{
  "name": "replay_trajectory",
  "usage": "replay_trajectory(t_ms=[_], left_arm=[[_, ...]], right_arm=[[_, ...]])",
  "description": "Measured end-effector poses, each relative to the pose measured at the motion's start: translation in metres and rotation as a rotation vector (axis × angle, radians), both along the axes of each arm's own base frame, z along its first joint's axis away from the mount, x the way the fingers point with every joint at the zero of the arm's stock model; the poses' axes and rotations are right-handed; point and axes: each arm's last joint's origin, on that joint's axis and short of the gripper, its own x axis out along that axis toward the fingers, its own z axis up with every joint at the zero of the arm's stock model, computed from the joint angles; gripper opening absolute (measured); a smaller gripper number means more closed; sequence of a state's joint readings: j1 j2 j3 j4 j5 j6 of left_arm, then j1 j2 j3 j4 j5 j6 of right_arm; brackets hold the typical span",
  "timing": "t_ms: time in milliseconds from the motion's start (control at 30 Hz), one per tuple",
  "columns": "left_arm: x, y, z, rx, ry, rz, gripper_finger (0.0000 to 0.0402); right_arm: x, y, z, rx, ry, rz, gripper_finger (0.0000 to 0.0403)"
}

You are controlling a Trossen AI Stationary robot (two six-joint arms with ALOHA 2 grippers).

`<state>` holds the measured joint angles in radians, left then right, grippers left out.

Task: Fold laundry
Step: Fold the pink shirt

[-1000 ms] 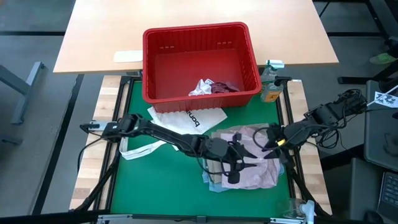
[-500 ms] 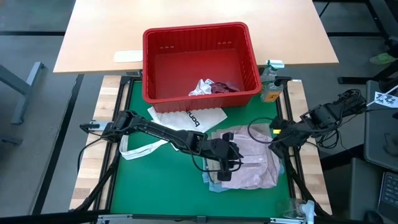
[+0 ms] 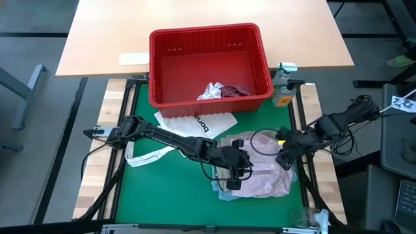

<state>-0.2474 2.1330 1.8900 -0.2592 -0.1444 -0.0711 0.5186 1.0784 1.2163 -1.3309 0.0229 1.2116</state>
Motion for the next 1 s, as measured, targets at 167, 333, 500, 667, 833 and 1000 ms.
replay_trajectory(t_ms=[167,333,500,667,833,1000], left_arm=[[-0.001,-0.002,0.0,-0.001,0.002,-0.003,0.0096],[-0.001,-0.004,0.0,0.0,0.002,-0.007,0.0096],[-0.001,-0.004,0.0,-0.002,0.001,-0.007,0.0096],[-0.001,-0.004,0.0,-0.002,0.0,-0.008,0.0096],[-0.001,-0.004,0.0,-0.003,0.0,-0.007,0.0096],[-0.001,-0.004,0.0,-0.004,0.0,-0.007,0.0096]], right_arm=[[-0.003,0.017,-0.004,0.013,0.031,0.029,0.0156],[-0.005,0.035,-0.009,-0.012,0.031,0.033,0.0156],[-0.013,0.043,-0.009,-0.041,0.006,0.052,0.0156],[-0.026,0.045,-0.009,-0.065,0.054,0.06,0.0156],[-0.048,0.036,-0.002,-0.062,0.025,-0.005,0.0156],[-0.055,0.031,0.006,-0.048,-0.121,-0.096,0.0156]])
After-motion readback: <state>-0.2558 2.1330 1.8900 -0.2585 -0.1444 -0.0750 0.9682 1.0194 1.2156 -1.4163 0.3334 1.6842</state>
